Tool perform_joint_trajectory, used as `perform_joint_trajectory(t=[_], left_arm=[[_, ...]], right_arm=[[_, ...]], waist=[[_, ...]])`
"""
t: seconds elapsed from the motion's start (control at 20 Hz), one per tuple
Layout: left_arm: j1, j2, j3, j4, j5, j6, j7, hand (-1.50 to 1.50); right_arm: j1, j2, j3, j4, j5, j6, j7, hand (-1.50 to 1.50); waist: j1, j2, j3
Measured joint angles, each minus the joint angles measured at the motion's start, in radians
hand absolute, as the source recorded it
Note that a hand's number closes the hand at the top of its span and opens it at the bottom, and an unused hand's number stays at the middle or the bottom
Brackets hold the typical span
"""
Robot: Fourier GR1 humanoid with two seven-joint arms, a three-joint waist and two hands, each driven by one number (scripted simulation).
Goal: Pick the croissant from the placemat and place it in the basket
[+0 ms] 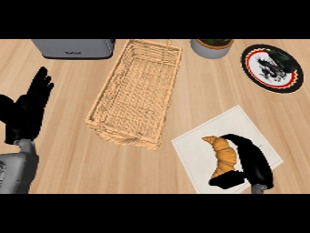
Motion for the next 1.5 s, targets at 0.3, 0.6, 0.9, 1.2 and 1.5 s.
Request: perform_joint_trajectory(t=[0.3, 0.6, 0.9, 1.2, 1.5], left_arm=[[0.036, -0.014, -0.012, -0.029, -0.006, 0.001, -0.003, 0.00], [0.020, -0.024, -0.032, -0.025, -0.006, -0.015, -0.007, 0.00], [-0.007, -0.036, -0.057, -0.024, -0.008, -0.027, -0.010, 0.00], [-0.016, -0.041, -0.062, -0.015, -0.011, -0.025, -0.007, 0.00], [-0.022, -0.032, -0.049, -0.006, -0.012, -0.020, 0.002, 0.00]], right_arm=[[-0.005, 0.012, -0.013, 0.033, -0.005, -0.025, -0.055, 1.50], [-0.015, 0.051, 0.197, -0.005, 0.067, -0.021, -0.024, 1.50], [-0.057, 0.110, 0.463, -0.022, 0.045, -0.055, 0.046, 1.50], [-0.070, 0.159, 0.686, -0.062, -0.077, -0.289, 0.072, 1.50], [-0.124, 0.172, 0.866, -0.146, -0.145, -0.568, 0.104, 1.50]], waist=[[0.002, -0.006, -0.009], [0.041, -0.004, -0.023], [0.105, 0.015, 0.000], [0.108, 0.024, 0.022], [0.088, 0.018, 0.024]])
